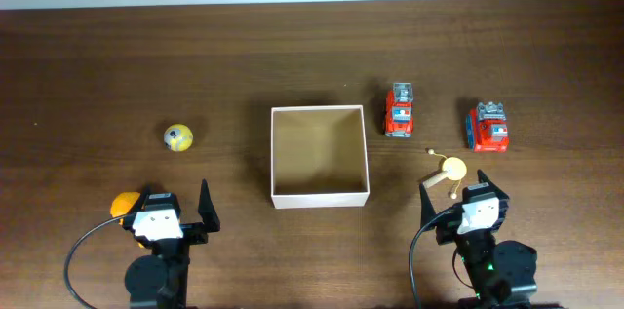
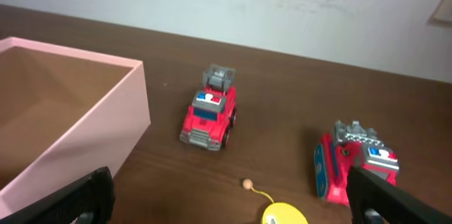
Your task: Pack container
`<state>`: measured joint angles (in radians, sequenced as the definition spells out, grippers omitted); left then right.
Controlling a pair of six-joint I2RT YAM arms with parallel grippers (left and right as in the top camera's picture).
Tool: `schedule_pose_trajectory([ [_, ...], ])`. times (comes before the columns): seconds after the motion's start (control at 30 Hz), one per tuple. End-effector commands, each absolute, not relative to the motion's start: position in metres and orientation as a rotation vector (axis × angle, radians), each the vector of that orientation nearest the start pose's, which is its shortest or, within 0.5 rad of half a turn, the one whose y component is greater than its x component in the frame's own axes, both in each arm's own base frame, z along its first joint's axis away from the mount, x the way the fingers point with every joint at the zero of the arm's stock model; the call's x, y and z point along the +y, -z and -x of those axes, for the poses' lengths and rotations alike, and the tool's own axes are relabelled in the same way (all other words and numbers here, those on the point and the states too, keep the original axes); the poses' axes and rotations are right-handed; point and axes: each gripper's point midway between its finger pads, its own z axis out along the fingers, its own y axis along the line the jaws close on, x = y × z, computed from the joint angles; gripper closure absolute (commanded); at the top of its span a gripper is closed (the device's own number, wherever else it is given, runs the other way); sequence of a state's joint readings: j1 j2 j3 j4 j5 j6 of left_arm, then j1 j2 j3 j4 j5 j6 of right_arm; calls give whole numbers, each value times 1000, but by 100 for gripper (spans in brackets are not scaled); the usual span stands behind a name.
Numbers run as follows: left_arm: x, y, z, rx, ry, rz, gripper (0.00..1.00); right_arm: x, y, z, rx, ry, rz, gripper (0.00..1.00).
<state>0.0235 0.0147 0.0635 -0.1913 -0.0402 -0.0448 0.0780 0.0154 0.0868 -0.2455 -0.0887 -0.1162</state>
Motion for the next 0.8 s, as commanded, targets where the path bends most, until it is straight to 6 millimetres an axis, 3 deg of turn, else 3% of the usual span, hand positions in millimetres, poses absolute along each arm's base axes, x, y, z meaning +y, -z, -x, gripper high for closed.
schedule_pose_trajectory([
  [0.0,10,-152,-241,1713,-21,61,1,38,-157,-236,1699,-73,243,1],
  [0.63,10,-152,-241,1713,-21,61,1,41,-166,-236,1672,-116,223,1],
  [0.77,10,-152,-241,1713,-21,61,1,41,-175,-235,1653,-115,222,1],
])
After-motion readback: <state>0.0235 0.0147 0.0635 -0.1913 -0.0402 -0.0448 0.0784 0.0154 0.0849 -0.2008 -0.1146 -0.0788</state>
